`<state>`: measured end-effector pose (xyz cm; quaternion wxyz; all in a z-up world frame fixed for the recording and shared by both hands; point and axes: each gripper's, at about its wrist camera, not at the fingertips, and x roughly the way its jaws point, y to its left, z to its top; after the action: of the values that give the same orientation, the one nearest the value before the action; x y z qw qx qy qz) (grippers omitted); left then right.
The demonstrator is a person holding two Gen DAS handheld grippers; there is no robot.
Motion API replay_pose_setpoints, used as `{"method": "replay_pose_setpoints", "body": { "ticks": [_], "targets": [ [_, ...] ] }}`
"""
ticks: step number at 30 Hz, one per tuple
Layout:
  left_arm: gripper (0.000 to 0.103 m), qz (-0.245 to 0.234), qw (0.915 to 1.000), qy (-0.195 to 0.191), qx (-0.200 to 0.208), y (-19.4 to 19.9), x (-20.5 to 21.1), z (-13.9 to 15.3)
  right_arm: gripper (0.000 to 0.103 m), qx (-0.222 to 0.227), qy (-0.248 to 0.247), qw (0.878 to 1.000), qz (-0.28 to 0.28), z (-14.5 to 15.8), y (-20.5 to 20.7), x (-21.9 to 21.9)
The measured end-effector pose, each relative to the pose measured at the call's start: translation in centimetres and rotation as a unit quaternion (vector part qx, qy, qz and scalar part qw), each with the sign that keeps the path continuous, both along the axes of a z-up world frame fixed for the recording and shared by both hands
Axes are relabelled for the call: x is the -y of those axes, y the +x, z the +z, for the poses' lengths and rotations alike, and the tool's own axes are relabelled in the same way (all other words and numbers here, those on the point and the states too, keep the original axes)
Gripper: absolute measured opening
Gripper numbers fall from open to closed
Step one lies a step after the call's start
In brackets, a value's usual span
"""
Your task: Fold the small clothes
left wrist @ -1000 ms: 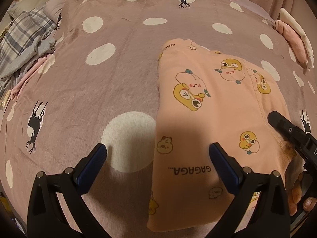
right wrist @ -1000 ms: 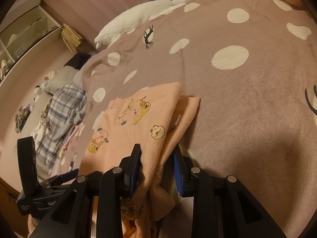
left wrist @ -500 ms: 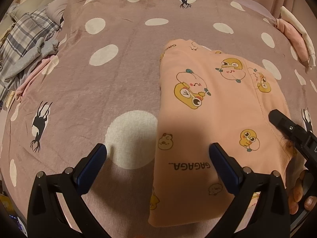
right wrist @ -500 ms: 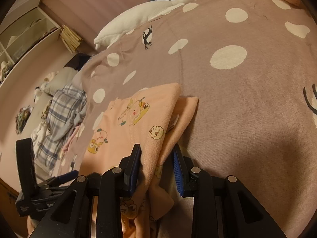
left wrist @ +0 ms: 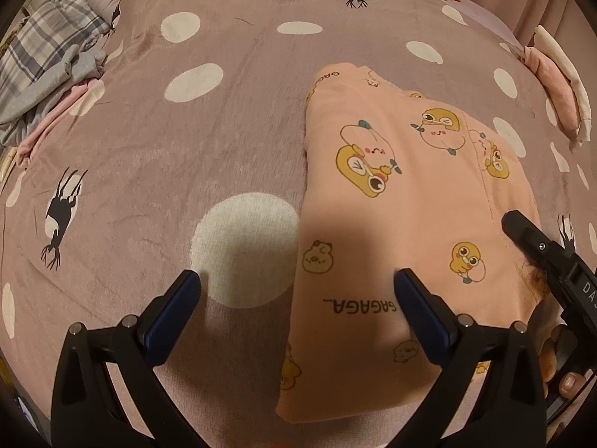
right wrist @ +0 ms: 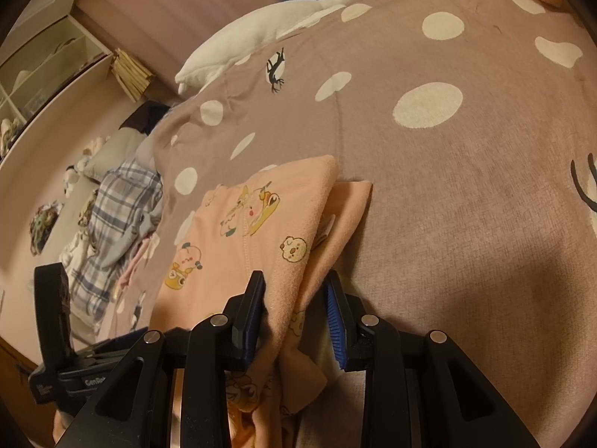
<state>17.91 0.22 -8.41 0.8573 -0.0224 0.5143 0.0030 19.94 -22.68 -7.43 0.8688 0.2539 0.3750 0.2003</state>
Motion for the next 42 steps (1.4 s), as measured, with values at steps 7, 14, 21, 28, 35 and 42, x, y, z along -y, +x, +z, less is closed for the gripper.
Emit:
{"method": "replay_pose_setpoints", "body": {
  "ticks": [7,14,21,28,35,42],
  "targets": [
    [0.103,-0.005,1.0,0.003,-0.001,-0.7,-0.3,0.1,0.031,0.0,0.001,1.0,0.0,0.0,0.1,0.1],
    [0.103,-0.007,0.9999,0.009,0.0,-1.3,-0.5,0.0,0.031,-0.001,0.001,1.0,0.001,0.0,0.1,0.1],
    [0.103,-0.011,0.9997,0.021,0.002,-1.9,-0.5,-0.1,0.031,-0.001,0.001,1.0,0.002,0.0,0.2,0.2],
    [0.103,-0.009,0.9997,0.022,0.0,-2.0,-0.7,-0.3,0.032,-0.002,0.002,1.0,0.002,0.0,0.3,0.3],
    [0.103,-0.007,0.9998,0.019,-0.003,-1.9,-0.8,-0.5,0.032,-0.002,0.002,1.0,0.003,0.0,0.4,0.3],
    [0.103,-0.008,0.9998,0.019,-0.003,-1.9,-0.8,-0.7,0.033,-0.003,0.004,1.0,0.002,0.0,0.5,0.5]
  ]
}}
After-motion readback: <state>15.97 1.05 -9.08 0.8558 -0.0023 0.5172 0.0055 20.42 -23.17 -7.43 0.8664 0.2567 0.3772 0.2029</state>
